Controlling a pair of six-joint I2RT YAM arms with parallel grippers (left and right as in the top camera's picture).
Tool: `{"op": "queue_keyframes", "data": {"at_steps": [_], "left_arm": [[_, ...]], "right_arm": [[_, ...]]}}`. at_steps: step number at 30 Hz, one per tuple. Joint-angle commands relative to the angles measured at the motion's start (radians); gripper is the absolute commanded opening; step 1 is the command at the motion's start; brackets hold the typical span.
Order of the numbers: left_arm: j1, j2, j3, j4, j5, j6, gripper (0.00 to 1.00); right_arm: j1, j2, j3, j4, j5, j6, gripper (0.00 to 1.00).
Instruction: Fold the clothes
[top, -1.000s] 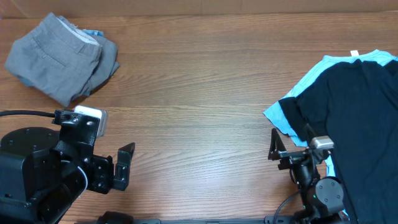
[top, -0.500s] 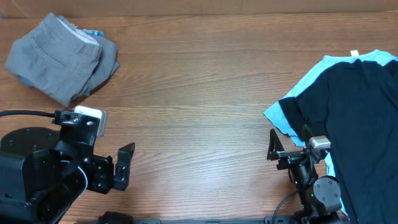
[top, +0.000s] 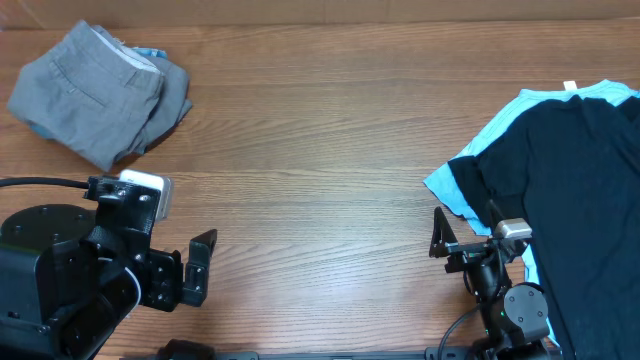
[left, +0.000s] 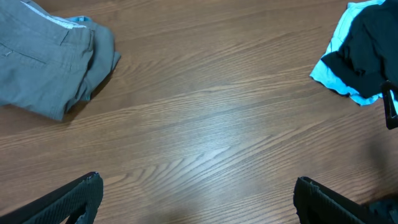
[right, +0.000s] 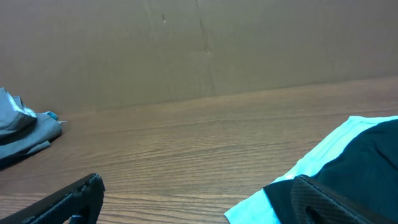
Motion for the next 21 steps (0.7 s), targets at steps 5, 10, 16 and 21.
{"op": "queue_keyframes", "data": {"at_steps": [5, 10, 16, 21], "left_arm": [[0.004, -0.013, -0.014, 0.019, -0.043, 0.017, 1.00], [0.107, -0.124, -0.237, 0.290, -0.029, 0.079, 1.00], [0.156, -0.385, -0.734, 0.744, 0.024, 0.103, 1.00], [0.166, -0.613, -1.112, 1.088, 0.024, 0.103, 1.00]], "right_arm": [[-0.005, -0.013, -0.005, 0.006, 0.006, -0.004, 1.00], [-0.005, -0.013, -0.005, 0.006, 0.006, -0.004, 1.00], [-0.005, -0.013, -0.005, 0.006, 0.006, -0.004, 1.00], [-0.005, -0.013, -0.005, 0.006, 0.006, -0.004, 1.00]]}}
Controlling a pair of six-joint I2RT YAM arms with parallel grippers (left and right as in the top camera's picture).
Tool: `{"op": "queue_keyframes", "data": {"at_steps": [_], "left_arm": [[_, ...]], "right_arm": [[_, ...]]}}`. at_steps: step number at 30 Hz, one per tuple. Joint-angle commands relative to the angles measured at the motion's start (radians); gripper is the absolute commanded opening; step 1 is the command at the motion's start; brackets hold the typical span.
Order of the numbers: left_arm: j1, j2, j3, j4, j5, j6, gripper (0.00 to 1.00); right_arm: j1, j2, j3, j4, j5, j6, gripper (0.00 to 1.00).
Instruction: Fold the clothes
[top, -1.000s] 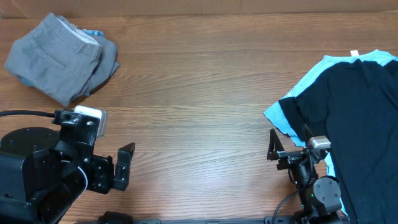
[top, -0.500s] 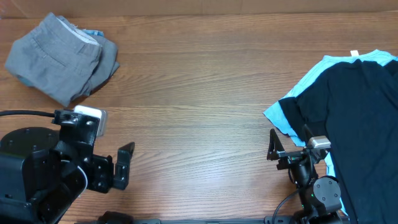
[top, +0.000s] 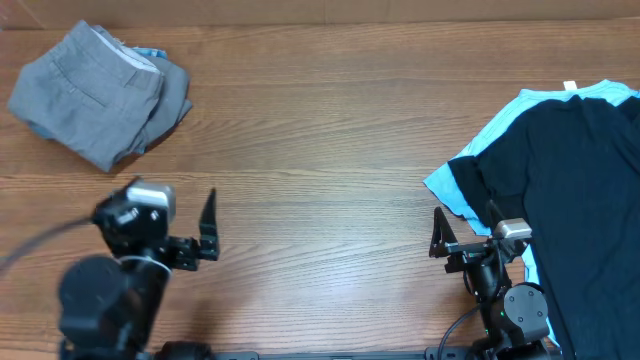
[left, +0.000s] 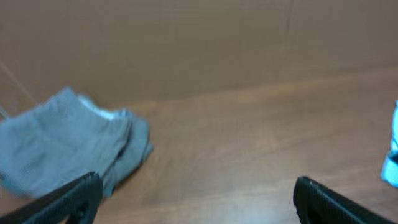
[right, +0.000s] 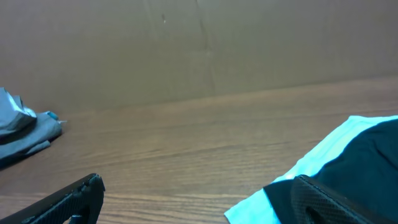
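Observation:
A black T-shirt with light blue trim (top: 570, 190) lies spread at the table's right side. Its blue edge shows in the right wrist view (right: 311, 168) and at the far right of the left wrist view (left: 393, 165). Folded grey trousers (top: 85, 90) sit at the back left, also in the left wrist view (left: 62, 146). My left gripper (top: 180, 228) is open at the front left, empty, facing the back wall (left: 196, 199). My right gripper (top: 467, 226) is open beside the shirt's sleeve (right: 196, 199), its right finger (right: 336, 202) over the black cloth.
A brown cardboard wall (right: 199, 50) runs along the table's far edge. Bare wooden tabletop (top: 320, 170) lies between the trousers and the shirt.
My left arm has drawn in and swung up. Its camera looked down at the table before and now faces the back wall and the trousers, blurred. The right arm has not moved.

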Motion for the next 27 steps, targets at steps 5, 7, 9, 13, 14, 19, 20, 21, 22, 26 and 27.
{"op": "queue_keyframes", "data": {"at_steps": [5, 7, 9, 13, 14, 19, 20, 21, 22, 26, 27], "left_arm": [[0.008, -0.309, -0.432, 0.302, 0.013, 0.003, 1.00], [0.008, -0.372, -0.514, 0.347, 0.013, 0.002, 1.00], [0.008, -0.430, -0.580, 0.370, 0.021, 0.003, 1.00], [0.008, -0.476, -0.670, 0.405, 0.031, 0.003, 1.00], [0.008, -0.477, -0.688, 0.414, 0.031, 0.003, 1.00], [0.008, -0.477, -0.782, 0.418, 0.027, 0.003, 1.00], [0.008, -0.475, -0.795, 0.433, 0.024, 0.005, 1.00], [0.008, -0.473, -0.797, 0.447, 0.023, 0.007, 1.00], [0.008, -0.473, -0.797, 0.450, 0.022, 0.007, 1.00], [0.008, -0.472, -0.797, 0.440, 0.023, 0.007, 1.00], [0.008, -0.472, -0.797, 0.440, 0.023, 0.007, 1.00]], "right_arm": [[-0.005, -0.013, -0.003, 0.005, 0.007, -0.004, 1.00], [-0.005, -0.013, -0.003, 0.005, 0.007, -0.004, 1.00], [-0.005, -0.013, -0.003, 0.006, 0.007, -0.004, 1.00], [-0.005, -0.013, -0.003, 0.005, 0.007, -0.004, 1.00], [-0.005, -0.013, -0.003, 0.005, 0.007, -0.004, 1.00], [-0.005, -0.013, -0.003, 0.005, 0.007, -0.004, 1.00], [-0.005, -0.013, -0.003, 0.006, 0.007, -0.004, 1.00], [-0.005, -0.013, -0.003, 0.005, 0.007, -0.004, 1.00], [-0.005, -0.013, -0.003, 0.005, 0.007, -0.004, 1.00], [-0.005, -0.013, -0.003, 0.005, 0.007, -0.004, 1.00], [-0.005, -0.013, -0.003, 0.005, 0.007, -0.004, 1.00]]}}
